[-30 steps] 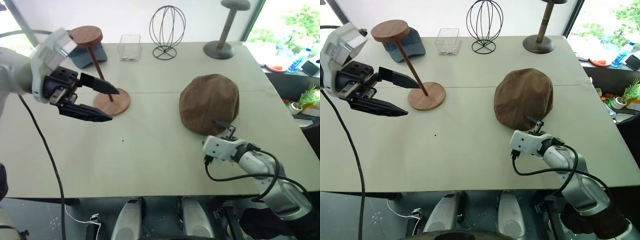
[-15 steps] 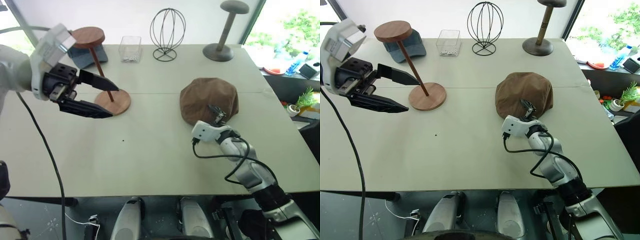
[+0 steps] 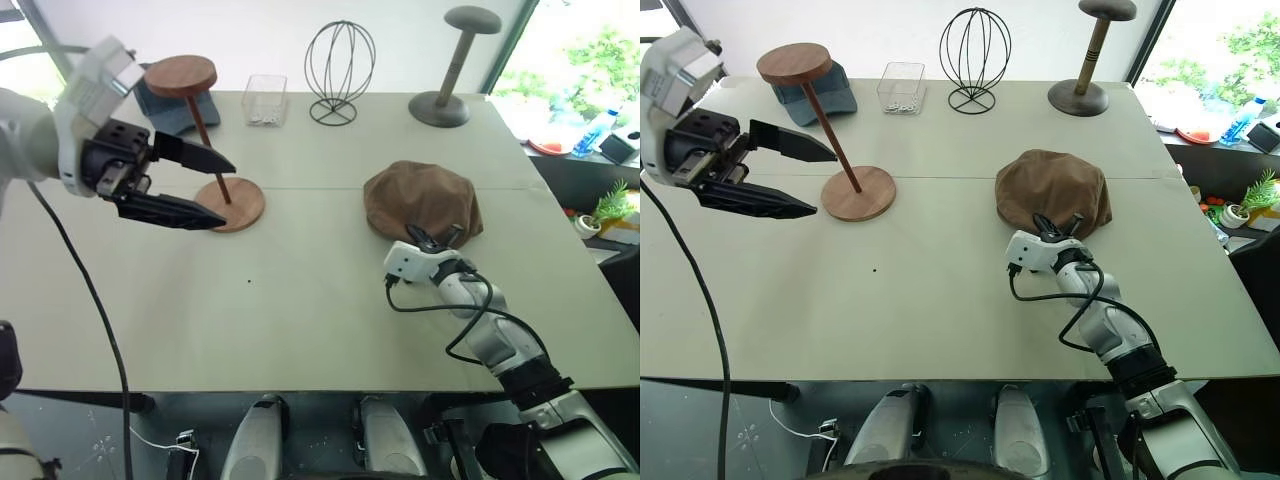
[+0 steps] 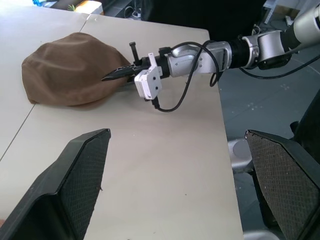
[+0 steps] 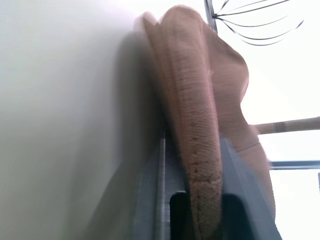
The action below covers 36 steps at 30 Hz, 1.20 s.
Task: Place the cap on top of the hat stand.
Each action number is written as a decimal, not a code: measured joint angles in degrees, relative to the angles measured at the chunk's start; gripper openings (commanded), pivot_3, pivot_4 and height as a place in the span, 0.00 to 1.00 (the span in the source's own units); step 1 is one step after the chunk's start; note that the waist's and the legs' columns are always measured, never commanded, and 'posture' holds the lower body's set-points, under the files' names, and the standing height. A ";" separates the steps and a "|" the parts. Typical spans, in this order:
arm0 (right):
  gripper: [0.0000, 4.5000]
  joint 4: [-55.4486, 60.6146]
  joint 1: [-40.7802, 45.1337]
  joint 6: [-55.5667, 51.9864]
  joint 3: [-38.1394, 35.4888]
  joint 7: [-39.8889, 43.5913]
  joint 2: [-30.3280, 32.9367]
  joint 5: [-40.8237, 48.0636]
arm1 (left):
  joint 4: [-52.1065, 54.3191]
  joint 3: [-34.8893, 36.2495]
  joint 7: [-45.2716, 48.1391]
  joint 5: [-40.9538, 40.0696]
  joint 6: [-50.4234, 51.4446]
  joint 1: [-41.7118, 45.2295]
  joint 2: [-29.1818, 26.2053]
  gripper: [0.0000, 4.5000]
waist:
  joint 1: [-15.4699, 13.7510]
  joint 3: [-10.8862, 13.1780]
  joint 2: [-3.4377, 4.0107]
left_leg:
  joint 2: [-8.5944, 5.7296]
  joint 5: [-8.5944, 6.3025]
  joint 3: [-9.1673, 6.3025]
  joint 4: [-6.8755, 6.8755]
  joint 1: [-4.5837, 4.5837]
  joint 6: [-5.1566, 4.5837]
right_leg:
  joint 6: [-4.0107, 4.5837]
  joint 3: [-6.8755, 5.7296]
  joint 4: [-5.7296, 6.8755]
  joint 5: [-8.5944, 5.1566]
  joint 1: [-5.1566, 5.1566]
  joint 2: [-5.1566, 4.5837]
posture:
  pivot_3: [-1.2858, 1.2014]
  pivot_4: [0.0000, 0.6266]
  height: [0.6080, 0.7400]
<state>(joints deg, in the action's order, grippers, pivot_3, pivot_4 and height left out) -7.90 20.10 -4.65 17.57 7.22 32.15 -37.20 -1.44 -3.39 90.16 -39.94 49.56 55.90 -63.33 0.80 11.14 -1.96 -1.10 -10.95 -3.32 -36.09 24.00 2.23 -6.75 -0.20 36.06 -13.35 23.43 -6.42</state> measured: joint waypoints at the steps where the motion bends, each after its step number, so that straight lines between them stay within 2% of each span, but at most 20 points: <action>1: 0.01 0.32 -0.08 -0.10 -0.10 0.18 0.02 -0.05 | 0.01 0.07 -0.28 -0.02 0.16 -0.01 0.12 1.00 | -0.01 0.00 0.01 | 0.00 0.00 0.00 0.00 0.01 0.00 | 0.00 0.00 0.00 0.00 0.00 0.00 | 0.52 0.24 1.00; 6: 0.01 4.34 -0.58 -0.76 -1.51 4.16 3.04 0.00 | 0.93 3.26 -3.26 -0.77 1.44 -2.84 0.28 1.00 | -0.02 0.10 0.16 | -0.02 0.00 -0.01 0.05 0.13 0.00 | -0.02 0.00 0.00 -0.02 0.12 -0.01 | 0.52 0.24 1.00; 12: 0.01 7.79 3.26 -0.72 -6.89 11.21 8.58 3.57 | 5.27 12.67 -10.94 -4.33 4.16 -8.54 0.31 1.00 | 0.45 0.22 0.30 | 0.00 0.00 -0.01 0.07 0.26 0.00 | -0.03 -0.01 0.02 -0.01 0.29 0.00 | 0.52 0.24 1.00; 16: 0.01 8.84 12.62 0.21 -8.12 16.56 8.95 8.00 | 9.05 19.73 -16.54 -6.71 6.25 -12.93 0.17 1.00 | 1.62 0.32 0.44 | 0.01 0.00 -0.03 0.15 0.28 0.00 | -0.04 -0.01 0.07 0.00 0.36 0.01 | 0.52 0.24 1.00; 19: 0.01 6.05 24.45 4.21 -7.67 18.82 7.74 11.02 | 11.49 27.63 -21.23 -8.03 8.34 -17.03 -0.56 1.00 | 2.61 0.42 0.59 | 0.02 0.00 0.07 0.21 0.39 0.00 | -0.03 0.05 0.10 0.03 0.61 0.01 | 0.52 0.24 1.00; 21: 0.01 0.15 36.27 9.77 -6.85 19.11 5.02 12.69 | 13.56 36.32 -24.76 -8.50 10.66 -21.84 -1.41 1.00 | 3.41 0.43 0.60 | 0.04 0.00 0.09 0.38 0.37 0.00 | -0.07 0.06 0.14 0.05 0.75 0.02 | 0.52 0.24 1.00; 26: 0.01 -15.99 55.33 21.73 -4.79 17.17 -3.49 14.11 | 15.42 53.93 -29.50 -7.72 15.29 -31.87 -2.76 1.00 | 3.34 0.38 0.50 | 0.14 0.04 -0.01 0.84 0.32 0.05 | -0.13 0.05 0.15 0.10 0.90 0.20 | 0.52 0.24 1.00; 32: 0.01 -36.02 66.88 31.99 -2.29 14.43 -15.58 15.38 | 14.20 70.45 -32.71 -3.46 17.94 -39.62 -4.18 1.00 | 3.41 0.38 0.49 | 0.14 0.15 -0.02 0.98 0.35 0.26 | -0.05 0.05 0.13 0.14 1.00 0.21 | 0.52 0.24 1.00; 36: 0.01 -44.08 72.04 36.17 -1.91 12.68 -22.15 15.67 | 12.42 76.58 -34.70 -2.24 19.18 -40.60 -4.99 1.00 | 3.38 0.38 0.49 | 0.18 0.27 -0.10 1.04 0.33 0.49 | 0.15 0.04 0.16 0.10 1.03 0.27 | 0.52 0.24 1.00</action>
<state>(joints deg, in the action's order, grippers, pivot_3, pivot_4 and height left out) -51.99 92.14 31.52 15.67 19.90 10.00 -21.52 10.98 73.19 55.46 -42.18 68.74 15.30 -68.32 4.18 11.52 -1.47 -0.92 -10.67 -3.42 -35.04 24.33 2.72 -6.60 -0.16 36.22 -13.26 24.46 -6.15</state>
